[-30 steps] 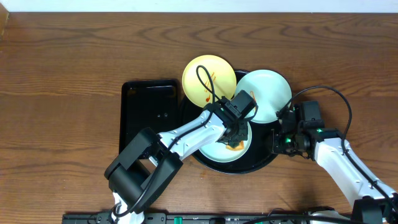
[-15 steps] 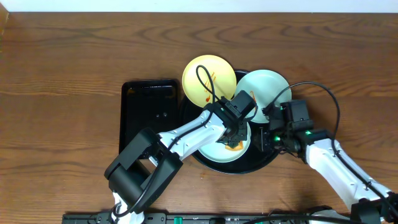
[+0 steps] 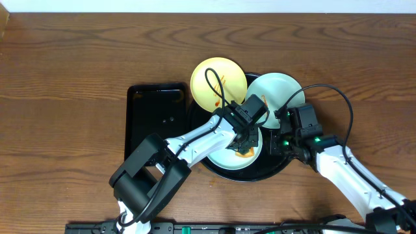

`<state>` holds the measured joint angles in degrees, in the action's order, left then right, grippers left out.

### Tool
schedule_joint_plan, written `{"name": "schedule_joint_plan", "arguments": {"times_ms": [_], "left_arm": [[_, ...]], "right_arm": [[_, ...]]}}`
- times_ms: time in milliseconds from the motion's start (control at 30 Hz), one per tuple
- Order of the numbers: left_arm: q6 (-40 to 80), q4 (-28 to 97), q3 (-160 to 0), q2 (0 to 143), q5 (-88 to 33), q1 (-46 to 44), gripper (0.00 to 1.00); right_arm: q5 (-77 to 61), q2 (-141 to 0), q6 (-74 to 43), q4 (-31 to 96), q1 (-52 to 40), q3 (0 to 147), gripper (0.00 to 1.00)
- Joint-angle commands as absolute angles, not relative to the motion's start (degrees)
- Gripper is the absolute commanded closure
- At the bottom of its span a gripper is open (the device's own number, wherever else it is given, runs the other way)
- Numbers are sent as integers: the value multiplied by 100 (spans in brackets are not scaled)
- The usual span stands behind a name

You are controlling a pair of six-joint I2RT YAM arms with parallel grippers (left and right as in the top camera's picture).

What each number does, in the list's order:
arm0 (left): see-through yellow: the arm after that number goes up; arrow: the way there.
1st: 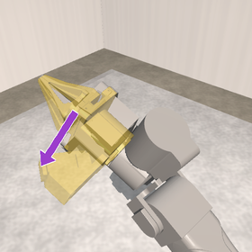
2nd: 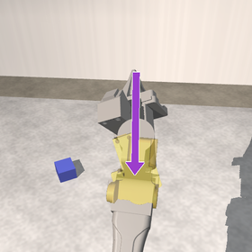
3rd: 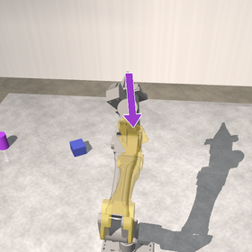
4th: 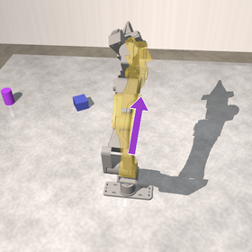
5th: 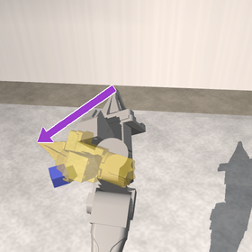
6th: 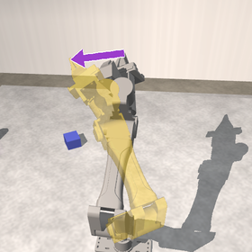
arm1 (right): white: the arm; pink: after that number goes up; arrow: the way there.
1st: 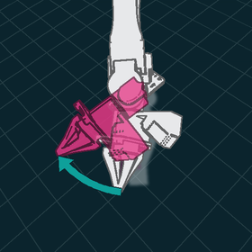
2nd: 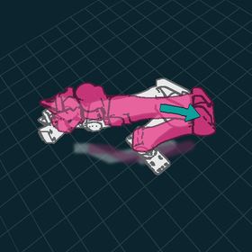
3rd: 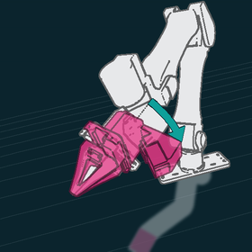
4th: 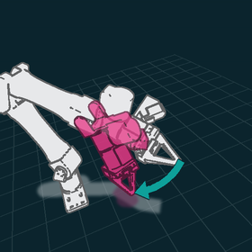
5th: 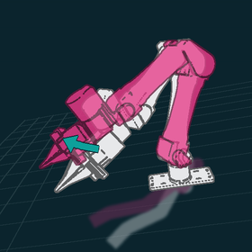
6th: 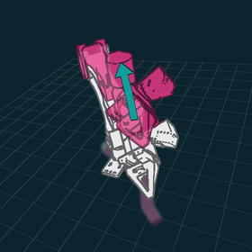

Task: Clean dirty plates on tray and stack at the side
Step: 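Scrub the sauce on the front light-blue plate with the sponge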

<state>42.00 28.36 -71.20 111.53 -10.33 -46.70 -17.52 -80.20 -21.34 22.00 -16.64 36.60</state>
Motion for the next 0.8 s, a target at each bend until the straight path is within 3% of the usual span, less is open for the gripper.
{"name": "schedule_joint_plan", "arguments": {"times_ms": [0,400,500,767], "left_arm": [[4228,2952,-7116,11319,-790,-4637,93],[4228,2954,-7116,11319,-790,-4637,93],[4230,2954,-7116,11319,-790,-4637,92],[4228,2952,-7116,11319,-788,-4637,92]], "right_arm": [[-1664,-8348,-2418,2095,-1734,3739,80],[-2370,-8772,-2477,1728,-1719,3741,85],[-2663,-8759,-2471,1599,-1719,3743,78],[-2639,-8506,-2484,1544,-1719,3747,73]]}}
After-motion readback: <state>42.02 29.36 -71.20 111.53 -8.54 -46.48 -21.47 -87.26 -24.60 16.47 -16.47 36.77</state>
